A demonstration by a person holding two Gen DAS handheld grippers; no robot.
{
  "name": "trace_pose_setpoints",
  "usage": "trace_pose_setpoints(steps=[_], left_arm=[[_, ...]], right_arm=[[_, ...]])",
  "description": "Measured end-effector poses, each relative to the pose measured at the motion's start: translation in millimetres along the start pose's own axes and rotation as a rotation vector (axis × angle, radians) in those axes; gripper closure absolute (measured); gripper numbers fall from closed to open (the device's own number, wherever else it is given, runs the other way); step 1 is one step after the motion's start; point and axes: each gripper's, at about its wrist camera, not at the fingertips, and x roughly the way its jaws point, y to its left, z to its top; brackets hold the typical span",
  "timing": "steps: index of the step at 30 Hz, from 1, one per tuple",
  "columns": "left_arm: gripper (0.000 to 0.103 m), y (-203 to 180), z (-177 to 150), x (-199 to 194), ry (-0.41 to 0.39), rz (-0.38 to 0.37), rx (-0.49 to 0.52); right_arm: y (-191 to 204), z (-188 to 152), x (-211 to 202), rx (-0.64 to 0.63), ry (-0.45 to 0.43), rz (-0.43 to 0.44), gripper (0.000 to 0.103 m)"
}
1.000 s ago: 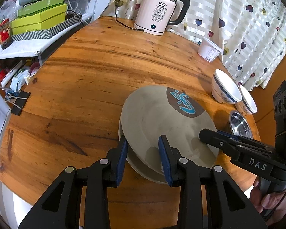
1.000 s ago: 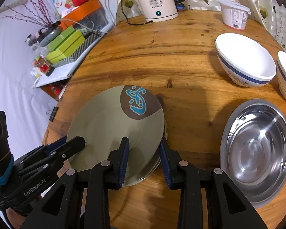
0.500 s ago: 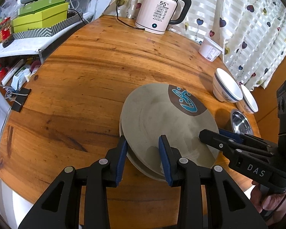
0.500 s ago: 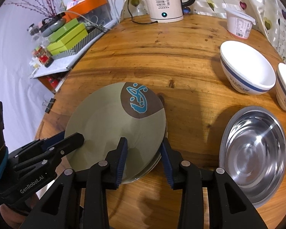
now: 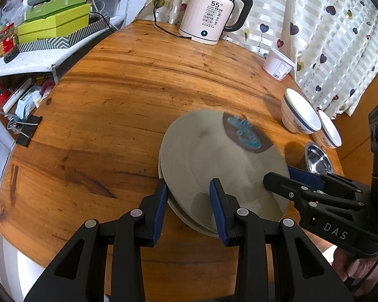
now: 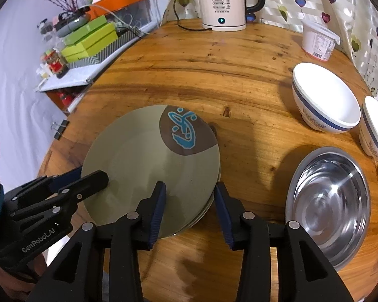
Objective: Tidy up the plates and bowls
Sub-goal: 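Settle the three-plate stack and open both grippers off its rim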
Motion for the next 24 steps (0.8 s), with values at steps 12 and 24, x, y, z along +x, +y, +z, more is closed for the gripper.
trace_pose_setpoints(steps=[12, 24], left_arm=[[0.067, -0.2, -1.9, 0.6, 0.001, 0.018, 0.009], [0.067, 12.1, 0.0, -3.9, -0.014, 0.016, -0.023]], right_arm=[[5.7, 0.7, -0.8, -0.042, -0.016, -0.010, 0.062], [-7.5, -1.0, -5.7, -0.004, -0.027, 0.019, 0.062]])
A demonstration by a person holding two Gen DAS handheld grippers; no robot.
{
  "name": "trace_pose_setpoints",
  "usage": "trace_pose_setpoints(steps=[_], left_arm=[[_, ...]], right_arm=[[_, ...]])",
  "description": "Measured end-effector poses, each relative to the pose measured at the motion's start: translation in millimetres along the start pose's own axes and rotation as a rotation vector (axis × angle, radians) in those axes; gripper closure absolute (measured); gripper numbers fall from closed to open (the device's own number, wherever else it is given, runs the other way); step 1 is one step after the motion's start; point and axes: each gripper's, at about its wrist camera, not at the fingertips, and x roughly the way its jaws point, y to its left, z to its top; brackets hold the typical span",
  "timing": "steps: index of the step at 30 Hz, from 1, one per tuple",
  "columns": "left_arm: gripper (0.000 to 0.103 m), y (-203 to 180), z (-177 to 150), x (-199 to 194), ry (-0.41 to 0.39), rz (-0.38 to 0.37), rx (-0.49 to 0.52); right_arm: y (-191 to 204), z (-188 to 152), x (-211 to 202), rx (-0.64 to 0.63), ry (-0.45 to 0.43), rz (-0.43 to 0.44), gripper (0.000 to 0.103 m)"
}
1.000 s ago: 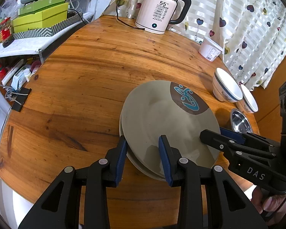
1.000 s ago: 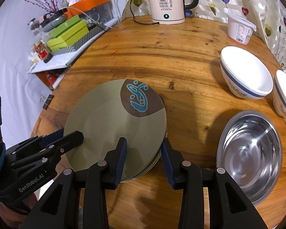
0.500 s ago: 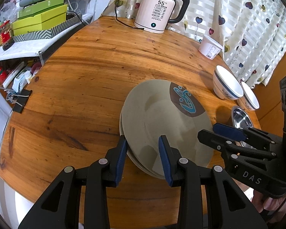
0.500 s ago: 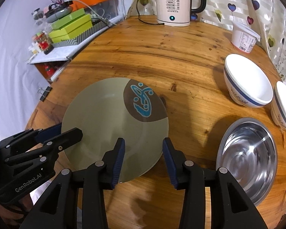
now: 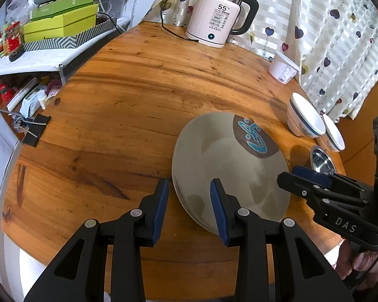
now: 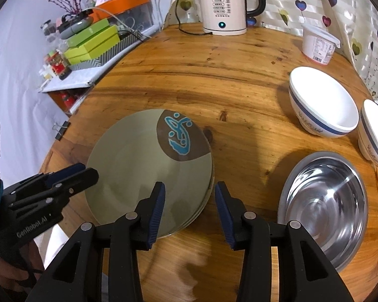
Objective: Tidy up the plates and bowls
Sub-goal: 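Settle the three-plate stack and open both grippers off its rim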
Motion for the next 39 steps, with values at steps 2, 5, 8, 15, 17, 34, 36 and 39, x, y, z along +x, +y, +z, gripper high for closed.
trace_pose_setpoints(steps=[2, 5, 8, 15, 17, 34, 36, 39], left_arm=[[0.067, 0.6, 2.5, 0.4, -0.003, 0.001, -0.003], [0.067, 0.1, 5.2, 3.2, 0.000, -0.003, -0.003], [0.067, -1.7, 5.3, 6.3, 0.009, -0.009, 0.004], [0.064, -7.3, 3.9, 8.3, 0.016, -0.011, 0.020], [0.064, -7.5, 4.1, 8.0, 0.013, -0.007, 0.025], [0.056, -2.9, 3.3, 13.4, 0.025, -0.005, 0.012], [0.056, -2.6, 3.7, 11.9, 0.020, -0.005, 0.012], [0.056, -1.8, 3.9, 10.0, 0.013, -0.004, 0.011]], right_arm=[[-2.3, -0.1, -1.2, 0.004, -0.004, 0.005, 0.062], [-3.9, -0.5, -1.5, 0.010, -0.005, 0.018, 0.062], [-4.5, -1.0, -0.1, 0.009, 0.000, 0.027, 0.062], [-1.9, 0.1, 3.9, -0.002, 0.011, 0.046, 0.062], [-0.6, 0.3, 4.2, -0.004, 0.011, 0.048, 0.062], [0.9, 0.3, 9.5, 0.013, 0.039, 0.037, 0.062], [1.0, 0.3, 8.9, 0.013, 0.037, 0.039, 0.062], [0.9, -0.1, 7.5, 0.016, 0.031, 0.041, 0.062]])
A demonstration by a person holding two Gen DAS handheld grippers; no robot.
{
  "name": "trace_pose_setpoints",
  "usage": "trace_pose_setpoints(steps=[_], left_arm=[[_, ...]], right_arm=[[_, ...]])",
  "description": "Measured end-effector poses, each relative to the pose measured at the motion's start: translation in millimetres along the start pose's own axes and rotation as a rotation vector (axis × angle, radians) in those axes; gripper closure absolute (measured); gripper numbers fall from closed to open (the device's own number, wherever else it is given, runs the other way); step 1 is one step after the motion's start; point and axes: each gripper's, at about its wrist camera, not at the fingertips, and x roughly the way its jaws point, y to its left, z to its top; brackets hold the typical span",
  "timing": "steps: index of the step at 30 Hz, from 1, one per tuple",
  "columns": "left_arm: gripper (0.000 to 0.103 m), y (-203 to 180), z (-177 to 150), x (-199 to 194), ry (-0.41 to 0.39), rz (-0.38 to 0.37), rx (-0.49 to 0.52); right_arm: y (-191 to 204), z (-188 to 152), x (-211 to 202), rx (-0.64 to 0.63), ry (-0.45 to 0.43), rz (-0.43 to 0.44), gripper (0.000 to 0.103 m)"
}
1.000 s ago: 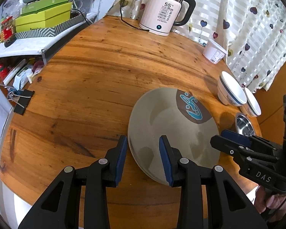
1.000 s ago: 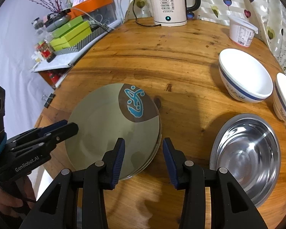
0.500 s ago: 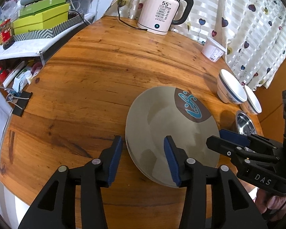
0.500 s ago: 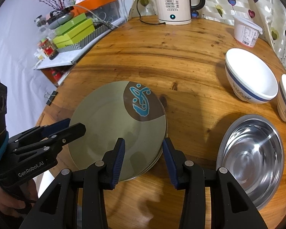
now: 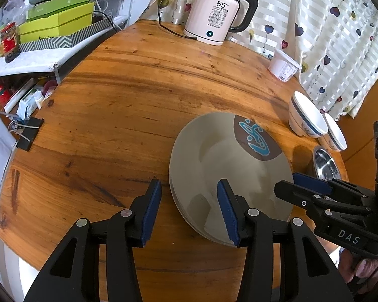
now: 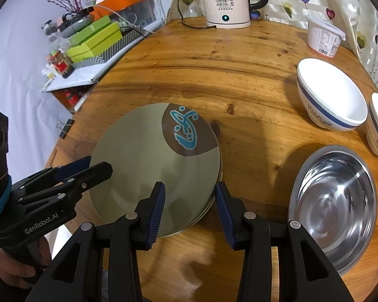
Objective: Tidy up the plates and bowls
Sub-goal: 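Settle the three-plate stack and open both grippers off its rim, then move both grippers away from the plates toward the steel bowl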
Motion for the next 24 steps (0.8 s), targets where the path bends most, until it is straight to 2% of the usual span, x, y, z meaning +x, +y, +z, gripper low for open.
trace_pose_setpoints(steps=[24], left_arm=[[0.056, -5.6, 0.7, -11.3, -0.030, 0.020, 0.003]], right_arm=[[-36.4, -15.1, -17.9, 0.096, -0.026, -0.031, 0.062]])
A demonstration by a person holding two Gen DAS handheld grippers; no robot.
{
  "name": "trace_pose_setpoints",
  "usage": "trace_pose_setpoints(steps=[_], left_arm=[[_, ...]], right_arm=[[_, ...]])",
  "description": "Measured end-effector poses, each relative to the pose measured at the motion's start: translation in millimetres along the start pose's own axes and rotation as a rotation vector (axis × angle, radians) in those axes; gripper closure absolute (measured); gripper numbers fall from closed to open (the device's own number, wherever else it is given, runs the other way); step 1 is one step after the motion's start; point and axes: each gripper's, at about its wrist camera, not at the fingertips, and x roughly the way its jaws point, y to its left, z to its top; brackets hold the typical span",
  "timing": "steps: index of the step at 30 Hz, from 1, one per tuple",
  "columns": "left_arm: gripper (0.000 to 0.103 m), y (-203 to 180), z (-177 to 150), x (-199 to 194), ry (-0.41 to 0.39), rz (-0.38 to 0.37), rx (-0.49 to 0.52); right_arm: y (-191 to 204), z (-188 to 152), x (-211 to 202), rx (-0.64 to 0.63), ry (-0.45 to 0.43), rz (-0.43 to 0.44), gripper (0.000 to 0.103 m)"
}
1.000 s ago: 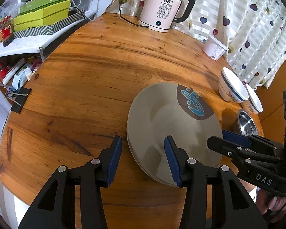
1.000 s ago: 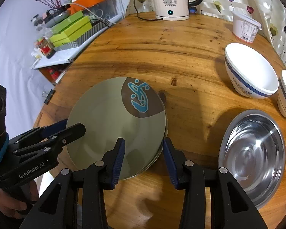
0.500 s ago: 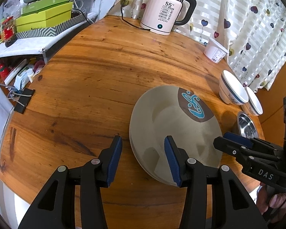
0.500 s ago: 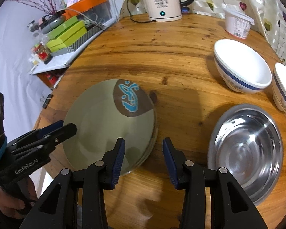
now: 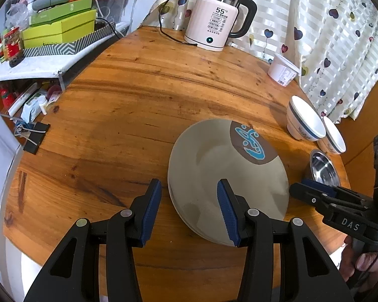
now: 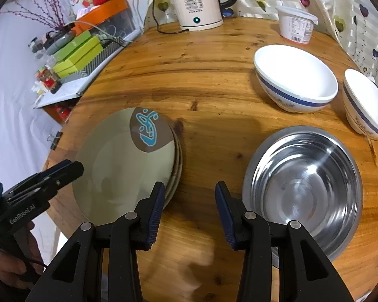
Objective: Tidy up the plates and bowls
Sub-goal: 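Move both grippers away from the plates toward the steel bowl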
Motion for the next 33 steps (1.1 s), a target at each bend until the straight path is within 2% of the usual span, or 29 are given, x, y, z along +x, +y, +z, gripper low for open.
trace_pose_setpoints(steps=[13, 27, 33], left_arm=[[0.056, -5.9, -0.6, -13.1, -0.026, 0.011, 0.009], [0.056, -38.8, 2.5, -46.2, -0.091, 0.000, 0.081], [0.055, -65.6, 3.7, -45.9, -0.084, -0.036, 0.141]], right_arm=[[-10.0, -7.8, -12.2, 0.028, -0.012, -0.004, 0.062], [-1.0, -13.4, -60.9, -0.012, -0.097, 0.070, 0.062], [-9.6, -18.2, -77.9, -0.014, -0.132, 0.075, 0.054]])
